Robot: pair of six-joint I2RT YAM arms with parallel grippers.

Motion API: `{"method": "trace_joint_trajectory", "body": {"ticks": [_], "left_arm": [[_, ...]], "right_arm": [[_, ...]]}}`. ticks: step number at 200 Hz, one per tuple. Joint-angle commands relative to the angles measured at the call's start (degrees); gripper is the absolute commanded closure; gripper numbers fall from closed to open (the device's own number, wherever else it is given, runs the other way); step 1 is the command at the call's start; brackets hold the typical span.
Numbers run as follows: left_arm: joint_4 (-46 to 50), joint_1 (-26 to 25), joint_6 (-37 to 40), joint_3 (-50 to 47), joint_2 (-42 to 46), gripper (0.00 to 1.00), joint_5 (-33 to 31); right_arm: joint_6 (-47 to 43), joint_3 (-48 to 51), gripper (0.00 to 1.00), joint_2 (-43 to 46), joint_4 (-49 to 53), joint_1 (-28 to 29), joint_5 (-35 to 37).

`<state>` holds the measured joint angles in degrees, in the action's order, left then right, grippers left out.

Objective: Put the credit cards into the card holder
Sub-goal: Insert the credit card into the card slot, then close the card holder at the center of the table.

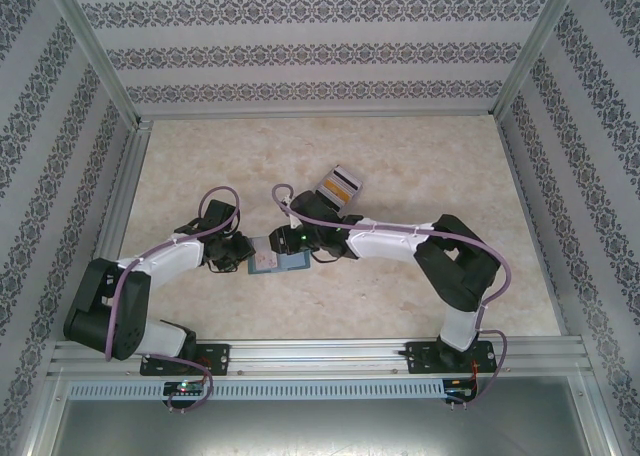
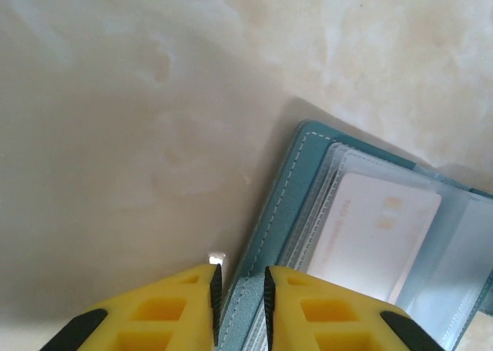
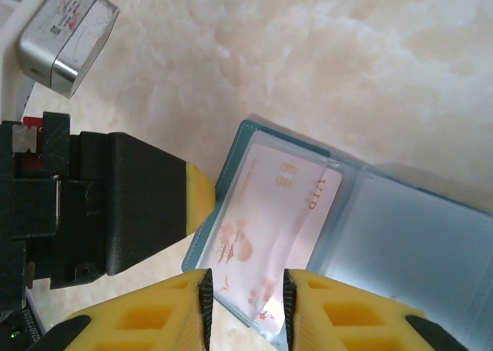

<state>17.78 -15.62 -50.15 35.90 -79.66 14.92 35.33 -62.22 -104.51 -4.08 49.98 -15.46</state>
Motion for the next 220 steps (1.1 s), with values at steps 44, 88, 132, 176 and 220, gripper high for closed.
{"method": "trace_joint_trajectory", "body": {"ticks": [44,88,132,176,220], "left_arm": [[4.2,0.2,1.4,1.7,1.5,0.75,-2.3],[4.2,0.3,2.0,2.8,0.1,0.75,-2.3],[3.2,0.3,1.8,2.5,-0.5,0.75,-1.6],[3.5,0.3,2.4,2.8,-1.5,0.75,-0.9],[3.3,0.3,2.9,2.9,-2.8,0.75,0.1]], "right_arm": [[-2.6,5.9,0.7,3.7,1.0,-2.8,1.7],[-6.0,9.1,0.67,10.0,5.9,-4.2,7.2],[-5.7,10.8,0.67,10.3,5.9,-4.6,6.4],[-4.4,10.4,0.68,7.3,5.3,-0.8,5.2],[-1.8,16.0,0.67,7.6,3.1,-3.0,6.4]]}}
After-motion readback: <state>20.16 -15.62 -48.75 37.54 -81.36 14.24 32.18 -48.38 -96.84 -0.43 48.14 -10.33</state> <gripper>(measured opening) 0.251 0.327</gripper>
